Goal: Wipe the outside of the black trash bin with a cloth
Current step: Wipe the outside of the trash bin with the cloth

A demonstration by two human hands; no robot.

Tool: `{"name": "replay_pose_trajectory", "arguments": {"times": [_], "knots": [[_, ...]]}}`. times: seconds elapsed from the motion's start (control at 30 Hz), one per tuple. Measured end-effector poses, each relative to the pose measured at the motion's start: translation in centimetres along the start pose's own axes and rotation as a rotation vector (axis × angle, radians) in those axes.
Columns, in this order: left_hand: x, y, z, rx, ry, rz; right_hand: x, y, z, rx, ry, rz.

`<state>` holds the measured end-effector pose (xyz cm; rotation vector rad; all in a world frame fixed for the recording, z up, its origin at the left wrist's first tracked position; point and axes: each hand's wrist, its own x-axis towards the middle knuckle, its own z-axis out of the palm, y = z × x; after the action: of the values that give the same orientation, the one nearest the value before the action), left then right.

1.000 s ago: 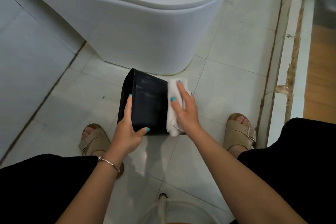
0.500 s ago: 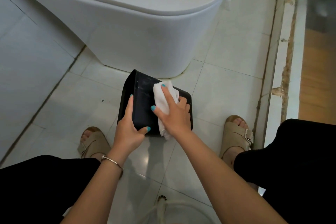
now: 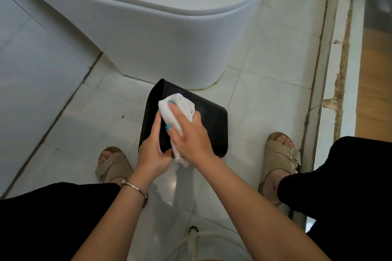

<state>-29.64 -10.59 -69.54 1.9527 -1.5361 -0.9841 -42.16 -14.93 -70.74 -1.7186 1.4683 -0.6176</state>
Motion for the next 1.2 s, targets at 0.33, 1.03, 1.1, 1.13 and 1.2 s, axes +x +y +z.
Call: {"name": "replay_pose_trajectory", "arguments": {"times": [0.33, 1.03, 1.1, 1.13, 1.2], "knots": [[0.1, 0.2, -0.2, -0.126, -0.002, -0.079, -1.2, 7.7, -1.4, 0.083, 0.150, 0.344], [1.1, 0.3, -1.3, -0.074, -0.038, -0.076, -0.6, 10.2, -0.9, 0.035, 0.176, 0.405], [1.0, 0.6, -1.1, -0.064, -0.055, -0.067, -0.5, 11.0, -1.2, 0.049, 0.186, 0.488], [1.1, 0.6, -1.1, -0.058, -0.053, -0.067, -0.4, 10.8, -1.1, 0.046, 0.186, 0.492], [1.2, 0.3, -1.3, -0.064, -0.040, -0.069, -0.3, 9.4, -0.6, 0.038, 0.177, 0.447]]}}
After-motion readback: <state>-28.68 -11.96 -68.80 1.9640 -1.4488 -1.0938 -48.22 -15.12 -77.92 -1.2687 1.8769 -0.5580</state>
